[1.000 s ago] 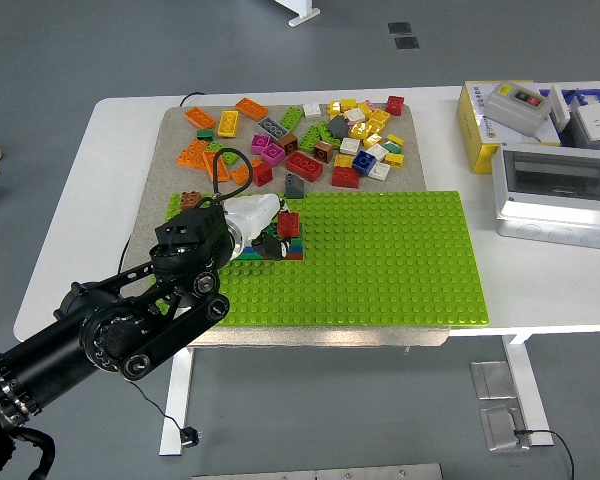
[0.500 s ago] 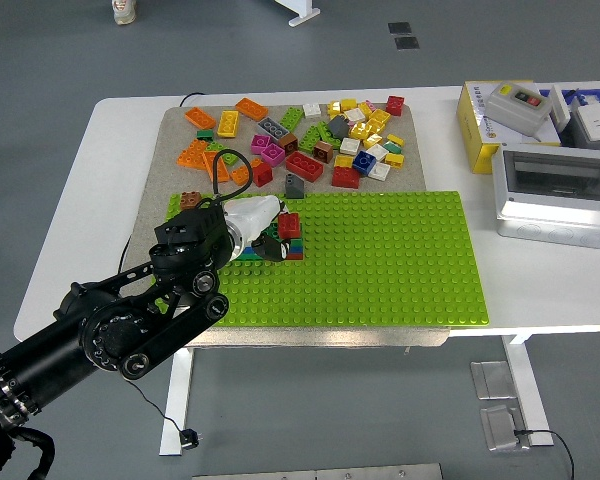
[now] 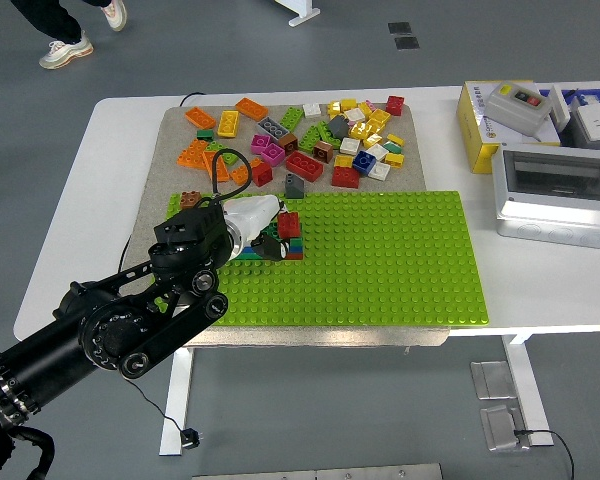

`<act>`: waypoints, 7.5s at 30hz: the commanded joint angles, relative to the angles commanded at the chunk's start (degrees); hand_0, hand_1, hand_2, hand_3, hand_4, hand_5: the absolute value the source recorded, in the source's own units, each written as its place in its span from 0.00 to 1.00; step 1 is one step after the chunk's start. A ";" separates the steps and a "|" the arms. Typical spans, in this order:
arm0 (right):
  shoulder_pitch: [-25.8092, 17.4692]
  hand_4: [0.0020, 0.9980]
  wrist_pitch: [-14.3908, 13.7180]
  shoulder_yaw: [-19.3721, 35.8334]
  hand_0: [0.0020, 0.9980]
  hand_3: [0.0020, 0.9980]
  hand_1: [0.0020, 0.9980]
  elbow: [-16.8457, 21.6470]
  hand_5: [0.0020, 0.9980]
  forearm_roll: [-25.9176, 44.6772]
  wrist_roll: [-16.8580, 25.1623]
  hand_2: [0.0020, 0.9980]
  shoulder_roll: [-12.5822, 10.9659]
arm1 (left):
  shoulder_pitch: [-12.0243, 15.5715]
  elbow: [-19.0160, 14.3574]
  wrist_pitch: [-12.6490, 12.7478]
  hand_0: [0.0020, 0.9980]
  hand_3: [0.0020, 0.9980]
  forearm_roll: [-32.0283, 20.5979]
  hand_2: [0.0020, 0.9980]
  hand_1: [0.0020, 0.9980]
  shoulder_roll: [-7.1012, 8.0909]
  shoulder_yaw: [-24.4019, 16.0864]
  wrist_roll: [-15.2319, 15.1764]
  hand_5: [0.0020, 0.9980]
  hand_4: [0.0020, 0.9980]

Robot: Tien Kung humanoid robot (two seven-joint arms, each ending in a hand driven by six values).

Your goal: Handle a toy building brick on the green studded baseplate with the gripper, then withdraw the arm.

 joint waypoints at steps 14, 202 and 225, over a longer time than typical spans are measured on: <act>0.03 0.43 -0.06 0.06 0.69 0.66 0.64 0.00 0.80 -0.06 0.06 0.63 0.00 | 0.02 0.07 -0.88 0.94 0.80 -0.49 0.94 0.94 0.03 -0.15 0.00 0.22 0.57; -0.79 0.40 -0.01 0.74 0.69 0.66 0.64 0.00 0.79 -0.05 0.77 0.62 0.17 | 4.23 -9.61 7.68 0.94 0.66 5.35 0.90 0.92 5.42 4.23 0.00 0.58 0.69; -1.50 0.40 -0.12 1.28 0.69 0.66 0.64 0.00 0.79 -0.62 0.24 0.62 0.42 | 6.74 -21.11 6.48 0.94 0.69 -0.42 0.90 0.92 11.15 -7.62 -0.62 0.58 0.68</act>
